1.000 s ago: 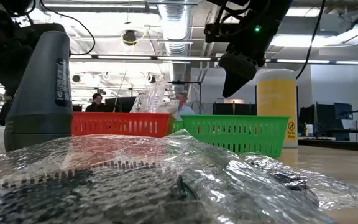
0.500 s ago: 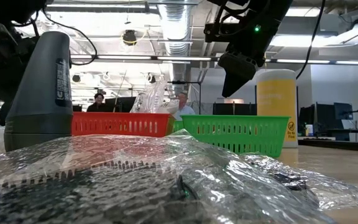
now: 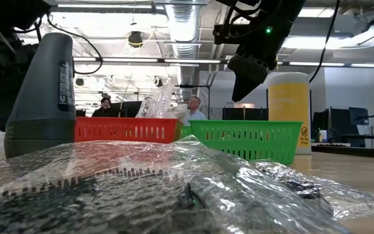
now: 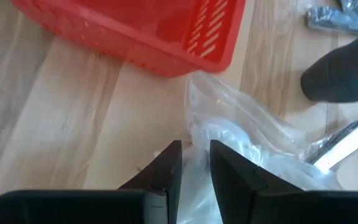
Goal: Pick & Place Travel size toiletries
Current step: Put the white cotton pack into the left red basket
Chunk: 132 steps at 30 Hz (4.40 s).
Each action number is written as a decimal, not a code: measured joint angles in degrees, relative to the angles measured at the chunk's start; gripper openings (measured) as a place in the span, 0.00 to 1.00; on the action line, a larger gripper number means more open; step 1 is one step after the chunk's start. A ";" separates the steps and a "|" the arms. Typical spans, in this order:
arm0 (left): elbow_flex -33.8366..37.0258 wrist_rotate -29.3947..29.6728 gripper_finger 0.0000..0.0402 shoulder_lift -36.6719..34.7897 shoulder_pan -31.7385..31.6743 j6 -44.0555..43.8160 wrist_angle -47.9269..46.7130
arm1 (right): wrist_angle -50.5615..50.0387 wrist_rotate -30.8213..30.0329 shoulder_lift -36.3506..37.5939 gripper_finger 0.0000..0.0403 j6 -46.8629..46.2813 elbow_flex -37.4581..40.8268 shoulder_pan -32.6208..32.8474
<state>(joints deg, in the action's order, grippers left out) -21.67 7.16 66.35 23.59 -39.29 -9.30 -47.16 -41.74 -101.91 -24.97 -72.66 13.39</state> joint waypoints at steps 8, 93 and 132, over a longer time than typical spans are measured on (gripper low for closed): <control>0.00 -2.03 0.11 2.08 0.00 0.01 0.24 | 0.00 0.00 0.00 0.27 0.00 0.01 0.00; -3.19 10.43 0.00 5.49 -13.14 45.01 26.00 | 0.13 -0.01 0.00 0.27 0.02 0.02 0.00; -2.87 11.56 0.28 11.49 -15.76 46.31 36.55 | 0.30 0.00 -0.37 0.27 0.02 0.02 0.02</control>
<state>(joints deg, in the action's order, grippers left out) -24.54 18.72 77.84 7.84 7.03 27.25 -46.86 -41.74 -102.28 -24.95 -72.64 13.41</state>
